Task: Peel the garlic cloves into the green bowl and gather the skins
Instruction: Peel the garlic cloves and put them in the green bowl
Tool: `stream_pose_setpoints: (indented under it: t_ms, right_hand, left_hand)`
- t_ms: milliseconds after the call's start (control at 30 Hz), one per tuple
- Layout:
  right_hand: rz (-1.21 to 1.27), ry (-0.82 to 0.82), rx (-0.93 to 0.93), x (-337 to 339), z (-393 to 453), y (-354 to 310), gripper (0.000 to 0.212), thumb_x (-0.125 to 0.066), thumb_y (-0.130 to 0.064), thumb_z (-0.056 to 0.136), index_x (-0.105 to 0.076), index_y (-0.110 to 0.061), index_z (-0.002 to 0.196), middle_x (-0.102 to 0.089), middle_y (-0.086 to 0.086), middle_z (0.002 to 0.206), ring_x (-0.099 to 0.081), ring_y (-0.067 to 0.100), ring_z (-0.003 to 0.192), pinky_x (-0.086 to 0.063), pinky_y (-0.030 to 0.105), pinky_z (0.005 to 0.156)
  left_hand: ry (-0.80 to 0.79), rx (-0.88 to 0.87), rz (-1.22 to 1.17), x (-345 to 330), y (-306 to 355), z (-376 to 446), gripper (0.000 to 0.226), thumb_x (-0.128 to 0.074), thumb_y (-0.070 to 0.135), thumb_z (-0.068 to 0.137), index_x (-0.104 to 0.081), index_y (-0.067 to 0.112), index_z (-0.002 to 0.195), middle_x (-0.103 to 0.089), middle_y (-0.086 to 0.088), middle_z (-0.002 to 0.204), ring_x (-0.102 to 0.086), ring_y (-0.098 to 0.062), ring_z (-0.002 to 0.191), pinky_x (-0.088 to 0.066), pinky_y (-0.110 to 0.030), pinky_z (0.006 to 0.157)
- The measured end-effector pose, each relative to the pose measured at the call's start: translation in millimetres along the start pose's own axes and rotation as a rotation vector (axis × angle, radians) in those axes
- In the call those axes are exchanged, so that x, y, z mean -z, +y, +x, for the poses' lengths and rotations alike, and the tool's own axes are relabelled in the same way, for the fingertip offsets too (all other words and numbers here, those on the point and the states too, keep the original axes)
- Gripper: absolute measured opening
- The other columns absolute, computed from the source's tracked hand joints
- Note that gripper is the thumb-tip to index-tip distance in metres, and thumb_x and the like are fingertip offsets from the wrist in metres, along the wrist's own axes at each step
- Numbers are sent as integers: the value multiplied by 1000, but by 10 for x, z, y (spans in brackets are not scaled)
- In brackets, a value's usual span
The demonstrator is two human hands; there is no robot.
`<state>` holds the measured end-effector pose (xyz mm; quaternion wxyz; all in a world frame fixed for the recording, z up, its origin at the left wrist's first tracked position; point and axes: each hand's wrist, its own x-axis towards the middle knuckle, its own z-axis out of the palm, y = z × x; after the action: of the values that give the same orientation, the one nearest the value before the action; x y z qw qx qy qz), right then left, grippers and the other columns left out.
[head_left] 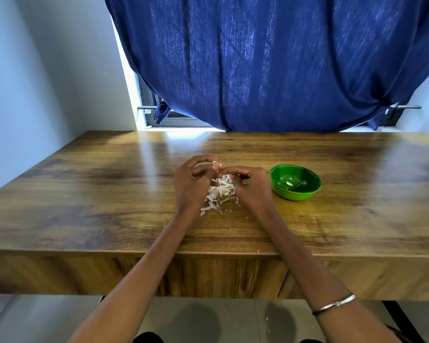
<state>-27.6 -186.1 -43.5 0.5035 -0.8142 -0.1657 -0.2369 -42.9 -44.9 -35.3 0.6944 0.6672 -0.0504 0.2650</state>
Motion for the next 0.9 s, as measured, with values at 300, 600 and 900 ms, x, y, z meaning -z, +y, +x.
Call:
stream_pose_setpoints:
  t_ms: [300,600,900]
  right_hand:
    - [256,31,0,0,1,-71,15,-76,-13,88,-76,-15,103,-77,-7,98,-72,6,90,-58,27,80]
    - [387,-44,-95,23,12,-96,9,-75,-11,89,-67,-13,89,-69,0,84,-65,8,70,-57,27,57]
    - [346,-91,-109,33,6,-124,10,-69,-9,94,-62,-17,93,-67,-2,85,-63,6,65,-57,43,55]
  left_hand:
    - [-1,59,-68,20,-4,14,16,-81,0,81,-78,15,84,-79,-2,83,-74,-16,78,-60,-28,68]
    - [-82,41,-62,26,-12,-1,11,-79,0,84,-77,4,94,-79,-4,88,-73,-14,75,-57,-27,52]
    - [-93,69,-96,10,8,-7,12,-78,-3,83,-73,8,83,-77,-2,80,-72,-14,72,-55,-25,52]
